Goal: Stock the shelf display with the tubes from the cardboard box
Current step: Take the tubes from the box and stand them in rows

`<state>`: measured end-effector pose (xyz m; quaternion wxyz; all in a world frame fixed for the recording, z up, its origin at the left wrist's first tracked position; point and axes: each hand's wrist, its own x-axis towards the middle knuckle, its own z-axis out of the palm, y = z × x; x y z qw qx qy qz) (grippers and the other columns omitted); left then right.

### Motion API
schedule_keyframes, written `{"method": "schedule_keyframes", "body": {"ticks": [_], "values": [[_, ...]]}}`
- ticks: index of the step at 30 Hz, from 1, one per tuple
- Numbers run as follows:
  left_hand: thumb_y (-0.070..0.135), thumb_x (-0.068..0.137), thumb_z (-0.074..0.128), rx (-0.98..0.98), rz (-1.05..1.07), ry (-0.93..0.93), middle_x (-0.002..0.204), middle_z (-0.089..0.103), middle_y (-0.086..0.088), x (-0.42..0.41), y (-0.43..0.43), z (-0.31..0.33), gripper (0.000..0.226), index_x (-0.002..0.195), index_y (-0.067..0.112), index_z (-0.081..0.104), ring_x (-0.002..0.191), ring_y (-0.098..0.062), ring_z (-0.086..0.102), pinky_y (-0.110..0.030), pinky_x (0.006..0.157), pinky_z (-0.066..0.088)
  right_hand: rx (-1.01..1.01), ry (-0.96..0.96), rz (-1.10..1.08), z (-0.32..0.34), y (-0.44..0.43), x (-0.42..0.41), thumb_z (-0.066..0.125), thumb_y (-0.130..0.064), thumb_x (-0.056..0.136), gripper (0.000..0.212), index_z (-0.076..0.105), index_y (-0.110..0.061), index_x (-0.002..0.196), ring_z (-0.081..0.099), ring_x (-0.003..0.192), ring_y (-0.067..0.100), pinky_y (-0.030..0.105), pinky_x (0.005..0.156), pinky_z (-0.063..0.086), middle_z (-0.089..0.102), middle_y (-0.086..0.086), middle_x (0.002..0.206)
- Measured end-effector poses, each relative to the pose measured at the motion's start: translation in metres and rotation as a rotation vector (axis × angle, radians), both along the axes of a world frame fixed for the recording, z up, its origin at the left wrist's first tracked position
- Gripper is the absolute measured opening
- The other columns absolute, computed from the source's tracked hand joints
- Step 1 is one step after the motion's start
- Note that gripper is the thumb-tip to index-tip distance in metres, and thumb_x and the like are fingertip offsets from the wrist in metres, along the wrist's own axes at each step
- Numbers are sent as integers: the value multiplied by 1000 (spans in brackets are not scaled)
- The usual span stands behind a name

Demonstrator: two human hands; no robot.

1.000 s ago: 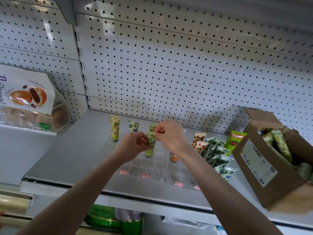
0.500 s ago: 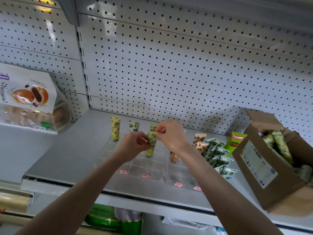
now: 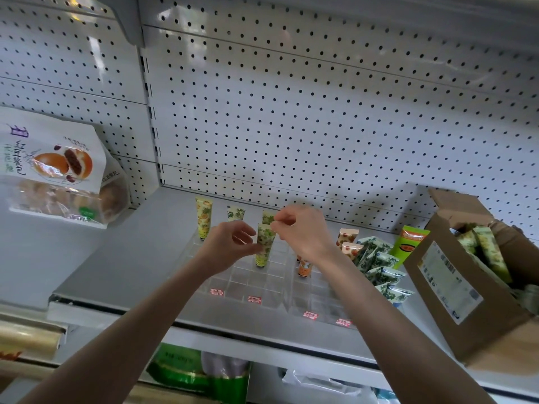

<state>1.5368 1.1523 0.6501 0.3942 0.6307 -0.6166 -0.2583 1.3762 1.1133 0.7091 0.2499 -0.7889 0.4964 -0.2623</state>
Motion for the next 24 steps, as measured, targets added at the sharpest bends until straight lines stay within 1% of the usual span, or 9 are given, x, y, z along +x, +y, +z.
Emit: {"method": "schedule_keyframes", "body": {"ticks": [2, 5, 8, 10, 13, 16, 18, 22, 24], "values": [[28, 75, 74, -21, 16, 8, 86, 66, 3, 1, 2, 4, 30, 99, 13, 63, 77, -5, 62, -8, 64, 49, 5, -38, -16, 3, 2, -3, 60, -18, 87, 8, 66, -19, 82, 66, 77, 15, 28, 74, 54, 67, -3, 83], [30, 75, 74, -56, 42, 36, 85, 67, 2, 1, 3, 11, 31, 99, 13, 63, 78, -9, 64, -15, 68, 51, 5, -75, -30, 7, 3, -9, 58, -19, 88, 10, 67, -18, 84, 66, 76, 15, 32, 73, 56, 67, -3, 82], [34, 75, 73, -106, 73, 43, 84, 66, 6, 0, 2, 22, 28, 96, 18, 63, 78, -6, 63, -16, 68, 51, -33, -96, -49, 13, 4, -17, 59, -20, 88, 11, 69, -15, 87, 65, 76, 15, 32, 73, 55, 66, -5, 79], [35, 75, 73, -153, 88, 43, 84, 66, 8, -6, 2, 31, 26, 95, 20, 64, 77, -5, 63, -13, 67, 50, -62, -118, -60, 18, 4, -24, 60, -19, 88, 12, 70, -13, 86, 63, 73, 12, 25, 70, 52, 63, -9, 73], [29, 76, 75, -188, 82, 105, 83, 67, 8, -24, 1, 44, 19, 91, 22, 66, 77, -6, 62, -11, 65, 48, -104, -127, -93, 26, 4, -40, 60, -18, 88, 11, 69, -13, 84, 56, 65, 2, 8, 60, 42, 58, -15, 67], [24, 76, 75, -246, 13, 151, 82, 68, 8, -47, 0, 54, 15, 88, 24, 66, 76, -7, 63, -13, 68, 49, -139, -128, -145, 32, 4, -62, 60, -19, 88, 12, 69, -12, 84, 55, 64, 0, 11, 61, 42, 60, -14, 68], [24, 76, 75, -261, -63, 169, 84, 68, 7, -64, -1, 58, 16, 90, 21, 67, 78, -5, 62, -13, 71, 49, -152, -138, -176, 35, 4, -80, 61, -18, 87, 12, 70, -12, 85, 56, 66, -1, 12, 62, 41, 62, -12, 70], [25, 77, 73, -253, -194, 192, 87, 68, 6, -100, -7, 60, 18, 92, 20, 66, 80, -8, 63, -19, 75, 51, -174, -146, -248, 38, 5, -121, 62, -16, 87, 10, 70, -11, 86, 54, 65, -2, 5, 58, 39, 62, -9, 72], [26, 78, 71, -236, -250, 186, 87, 67, 5, -119, -11, 60, 16, 92, 19, 66, 81, -9, 62, -18, 74, 49, -180, -163, -305, 38, 6, -143, 63, -14, 86, 8, 71, -12, 85, 54, 63, -1, 8, 62, 42, 62, -9, 71]]}}
